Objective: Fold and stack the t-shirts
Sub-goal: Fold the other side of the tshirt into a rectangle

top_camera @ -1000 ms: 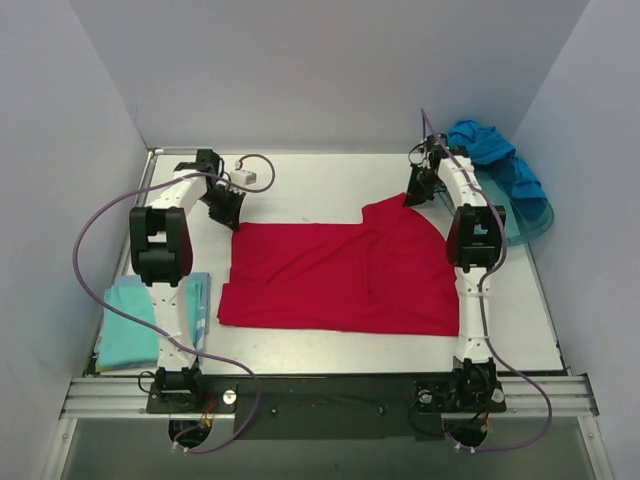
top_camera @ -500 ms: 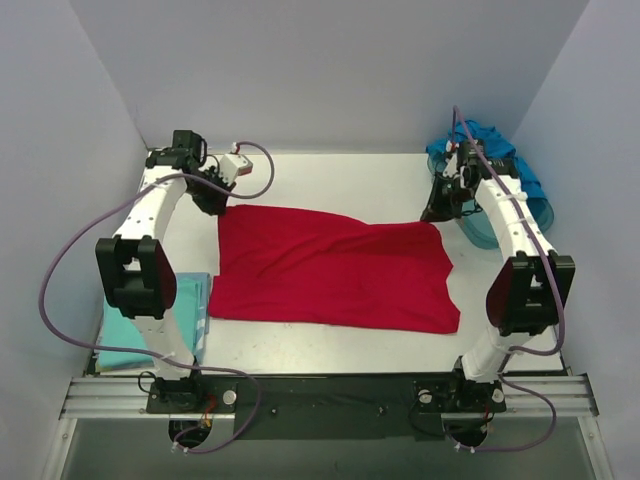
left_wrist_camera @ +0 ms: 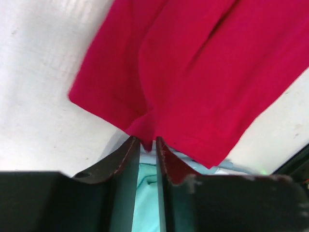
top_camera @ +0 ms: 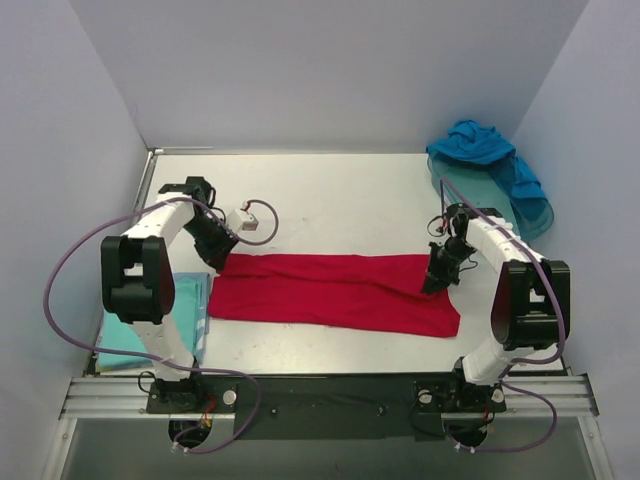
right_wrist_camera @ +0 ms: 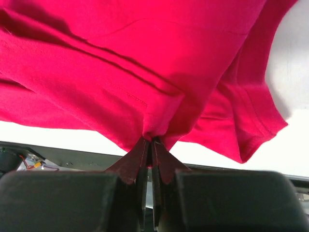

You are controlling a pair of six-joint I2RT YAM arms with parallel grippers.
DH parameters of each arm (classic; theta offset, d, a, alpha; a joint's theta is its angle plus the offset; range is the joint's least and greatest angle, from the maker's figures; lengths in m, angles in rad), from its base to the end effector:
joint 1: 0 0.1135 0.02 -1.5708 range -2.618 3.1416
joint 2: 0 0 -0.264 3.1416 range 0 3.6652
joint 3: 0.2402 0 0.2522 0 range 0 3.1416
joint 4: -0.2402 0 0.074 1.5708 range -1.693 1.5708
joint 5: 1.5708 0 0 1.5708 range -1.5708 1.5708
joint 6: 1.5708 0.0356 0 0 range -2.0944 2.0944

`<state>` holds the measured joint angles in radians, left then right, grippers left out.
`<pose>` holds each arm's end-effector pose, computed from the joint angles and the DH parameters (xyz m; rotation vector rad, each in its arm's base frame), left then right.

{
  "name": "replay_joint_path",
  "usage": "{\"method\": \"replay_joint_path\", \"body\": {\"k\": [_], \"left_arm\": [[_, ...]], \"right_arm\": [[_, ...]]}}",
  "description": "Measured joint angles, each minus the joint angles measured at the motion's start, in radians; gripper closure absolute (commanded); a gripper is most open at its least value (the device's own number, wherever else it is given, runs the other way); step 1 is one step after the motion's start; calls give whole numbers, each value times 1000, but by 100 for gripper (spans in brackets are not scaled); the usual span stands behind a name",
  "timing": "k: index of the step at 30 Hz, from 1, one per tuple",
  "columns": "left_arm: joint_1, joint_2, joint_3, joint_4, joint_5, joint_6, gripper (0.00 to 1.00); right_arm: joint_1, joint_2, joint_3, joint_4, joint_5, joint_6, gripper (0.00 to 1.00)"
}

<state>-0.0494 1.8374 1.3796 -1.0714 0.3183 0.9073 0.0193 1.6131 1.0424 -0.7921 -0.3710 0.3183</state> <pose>0.3393 -0.0279 0.2060 1.3642 2.6095 -0.4043 0.2915 0.0185 0.1906 0.3812 2.9174 0.5958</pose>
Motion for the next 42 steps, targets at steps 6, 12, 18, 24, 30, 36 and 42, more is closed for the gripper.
{"method": "replay_joint_path", "body": {"k": [6,12,18,24,30,36,42], "left_arm": [[-2,-20,13,-108,28,199,15],[-67,-28,94,-155,66,307,35],[-118,148,266,-217,132,353,35],[-108,214,259,-226,103,447,48],[-106,225,248,-240,75,509,49],[-93,221,172,-228,19,518,47],[-75,229,195,-229,19,513,40]], "right_arm": [[2,22,13,32,-1,7,100],[2,45,29,40,-2,6,100],[2,88,42,43,-1,-1,100],[2,87,45,45,-1,-5,100],[2,88,45,44,-1,-6,100],[2,95,46,44,-1,-12,100],[2,104,47,45,-1,-16,100]]}}
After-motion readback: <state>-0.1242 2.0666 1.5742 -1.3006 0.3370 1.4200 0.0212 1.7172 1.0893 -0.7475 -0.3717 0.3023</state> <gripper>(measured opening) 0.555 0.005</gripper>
